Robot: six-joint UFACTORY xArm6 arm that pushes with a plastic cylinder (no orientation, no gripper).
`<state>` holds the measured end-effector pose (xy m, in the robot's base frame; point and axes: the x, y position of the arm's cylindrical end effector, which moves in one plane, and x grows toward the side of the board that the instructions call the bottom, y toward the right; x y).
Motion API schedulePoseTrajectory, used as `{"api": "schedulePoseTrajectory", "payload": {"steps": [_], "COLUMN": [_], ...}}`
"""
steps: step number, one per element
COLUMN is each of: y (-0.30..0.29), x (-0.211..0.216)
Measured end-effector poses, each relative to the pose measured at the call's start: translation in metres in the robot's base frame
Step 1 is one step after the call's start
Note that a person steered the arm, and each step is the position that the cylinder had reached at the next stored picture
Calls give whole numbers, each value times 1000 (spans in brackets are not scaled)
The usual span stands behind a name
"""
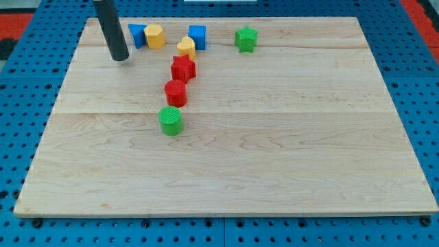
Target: Move the yellow hexagon down a bit
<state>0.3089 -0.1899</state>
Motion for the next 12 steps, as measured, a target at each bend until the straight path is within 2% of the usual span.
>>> {"api": "schedulePoseTrajectory", "payload": {"steps": [5, 6, 7, 9, 10, 11, 12], "y": [14, 52, 62, 71, 110, 91, 59], "x": [-2, -10, -31, -26, -10, -9, -28]}}
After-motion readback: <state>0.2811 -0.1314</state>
